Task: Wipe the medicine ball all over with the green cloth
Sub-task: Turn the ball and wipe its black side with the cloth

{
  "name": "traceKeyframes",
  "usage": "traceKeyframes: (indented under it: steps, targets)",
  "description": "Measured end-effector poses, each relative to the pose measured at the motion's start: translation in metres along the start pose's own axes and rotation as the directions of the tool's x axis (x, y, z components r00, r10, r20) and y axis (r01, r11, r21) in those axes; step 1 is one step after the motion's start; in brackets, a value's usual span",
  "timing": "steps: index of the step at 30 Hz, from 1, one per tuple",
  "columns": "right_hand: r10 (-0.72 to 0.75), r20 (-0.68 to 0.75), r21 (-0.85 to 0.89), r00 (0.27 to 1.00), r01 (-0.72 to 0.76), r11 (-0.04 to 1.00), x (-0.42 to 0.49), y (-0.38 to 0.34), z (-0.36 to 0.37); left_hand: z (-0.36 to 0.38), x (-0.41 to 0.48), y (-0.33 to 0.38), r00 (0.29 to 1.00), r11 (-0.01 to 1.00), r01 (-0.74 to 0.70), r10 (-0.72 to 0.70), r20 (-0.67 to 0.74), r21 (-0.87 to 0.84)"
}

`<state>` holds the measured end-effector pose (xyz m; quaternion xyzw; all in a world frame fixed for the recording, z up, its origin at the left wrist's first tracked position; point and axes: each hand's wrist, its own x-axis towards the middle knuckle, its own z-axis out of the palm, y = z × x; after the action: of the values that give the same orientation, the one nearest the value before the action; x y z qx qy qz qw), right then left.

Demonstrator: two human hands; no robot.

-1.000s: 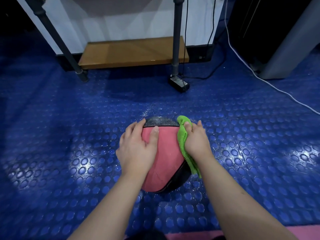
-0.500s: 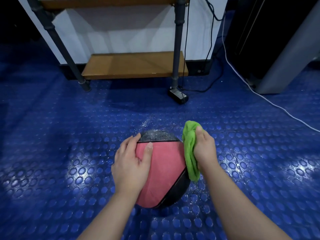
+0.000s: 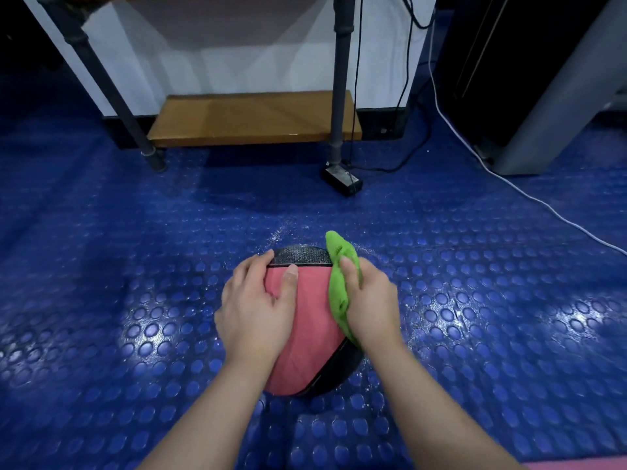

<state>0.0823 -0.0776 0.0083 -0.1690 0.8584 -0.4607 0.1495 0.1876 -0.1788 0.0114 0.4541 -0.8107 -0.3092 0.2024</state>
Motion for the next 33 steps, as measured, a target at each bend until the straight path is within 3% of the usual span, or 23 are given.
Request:
traceKeyframes:
  steps: [5, 6, 10, 12, 25, 31, 33]
  targets:
    - [-0.333, -0.046, 0.023, 0.942, 0.334, 0.942, -0.045, 0.014, 0.008, 0.0, 0.011, -0.001, 0.999, 1.0, 0.031, -0.031, 0.028, 0.004]
    - [-0.346, -0.032, 0.02, 0.938, 0.347, 0.938, -0.042, 0.018, 0.005, 0.0, 0.012, -0.002, 0.999, 1.0, 0.025, -0.025, 0.033, -0.005]
    - [-0.047, 0.025, 0.016, 0.999, 0.047, 0.999, -0.002, 0.014, -0.015, 0.002, 0.007, 0.002, 0.999, 1.0, -0.003, 0.002, 0.039, 0.02]
    - [0.033, 0.038, -0.01, 0.999, -0.033, 0.999, 0.009, 0.012, -0.016, 0.003, 0.005, 0.004, 0.999, 1.0, -0.011, 0.01, 0.03, 0.022]
    - [-0.186, -0.059, 0.034, 0.981, 0.188, 0.982, -0.029, 0.008, -0.002, -0.005, 0.016, -0.022, 1.0, 0.992, -0.004, 0.006, 0.019, -0.123]
    - [0.052, 0.044, -0.037, 0.998, -0.05, 0.998, 0.014, 0.013, -0.007, -0.005, 0.007, -0.016, 0.999, 0.996, -0.019, 0.021, 0.026, -0.083]
    - [0.207, 0.167, 0.133, 0.964, -0.23, 0.964, 0.031, 0.022, -0.014, -0.007, 0.005, -0.017, 0.999, 0.995, -0.028, 0.031, 0.034, -0.094]
